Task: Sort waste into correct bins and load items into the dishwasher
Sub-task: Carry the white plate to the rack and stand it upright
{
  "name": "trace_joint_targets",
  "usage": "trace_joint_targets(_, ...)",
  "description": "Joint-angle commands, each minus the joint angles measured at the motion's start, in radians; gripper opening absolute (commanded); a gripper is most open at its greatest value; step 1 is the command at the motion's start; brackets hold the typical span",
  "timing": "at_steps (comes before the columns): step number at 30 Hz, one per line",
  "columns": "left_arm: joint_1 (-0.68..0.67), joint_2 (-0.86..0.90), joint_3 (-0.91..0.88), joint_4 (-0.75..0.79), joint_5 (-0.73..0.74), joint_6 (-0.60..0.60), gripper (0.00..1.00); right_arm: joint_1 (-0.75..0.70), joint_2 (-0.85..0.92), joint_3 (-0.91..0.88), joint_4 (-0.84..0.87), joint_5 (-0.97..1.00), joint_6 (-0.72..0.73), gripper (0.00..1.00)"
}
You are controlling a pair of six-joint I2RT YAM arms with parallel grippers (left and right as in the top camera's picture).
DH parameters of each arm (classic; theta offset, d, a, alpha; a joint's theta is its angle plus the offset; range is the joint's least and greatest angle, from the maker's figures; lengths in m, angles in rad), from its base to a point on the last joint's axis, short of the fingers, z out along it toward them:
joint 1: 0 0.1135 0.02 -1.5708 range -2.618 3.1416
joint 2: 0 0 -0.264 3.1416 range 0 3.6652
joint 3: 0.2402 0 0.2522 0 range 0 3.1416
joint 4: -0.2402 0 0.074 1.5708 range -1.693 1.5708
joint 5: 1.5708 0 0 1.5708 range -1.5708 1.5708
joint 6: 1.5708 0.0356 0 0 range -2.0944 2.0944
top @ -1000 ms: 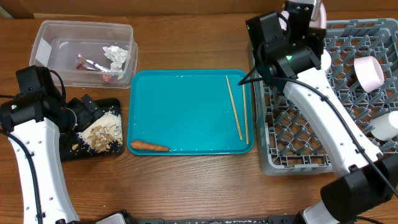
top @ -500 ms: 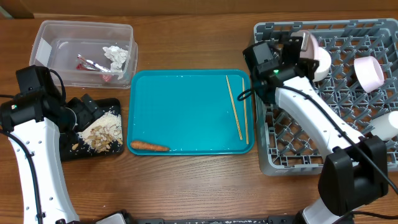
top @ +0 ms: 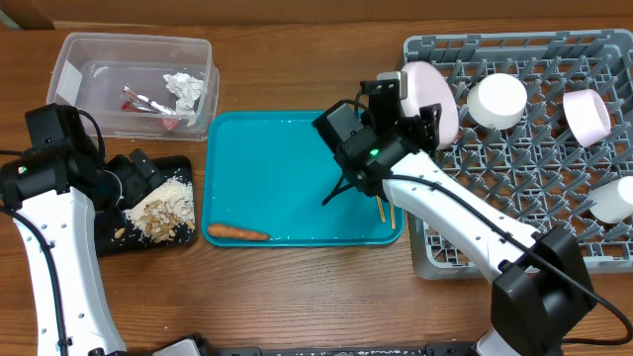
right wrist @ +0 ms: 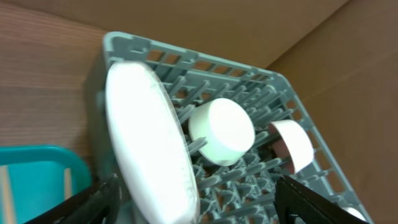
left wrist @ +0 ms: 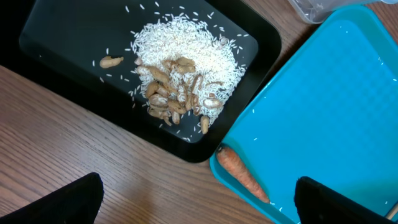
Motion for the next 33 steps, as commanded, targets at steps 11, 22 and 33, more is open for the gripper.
trace_joint_targets(11,-0.002,-0.008,-0.005,0.000,0.012,-0.014,1.00,-0.062,-0.169,0.007,-0.042,-0.063,0.016,0.83)
trace_joint_targets(22,-0.036,-0.008,-0.005,0.025,0.121,0.014,1.00,-0.464,-0.447,0.007,-0.100,-0.891,-0.030,0.94)
trace_joint_targets(33,-0.345,0.021,-0.005,0.127,0.094,0.018,1.00,-0.628,-0.464,0.005,-0.388,-1.256,-0.249,0.94)
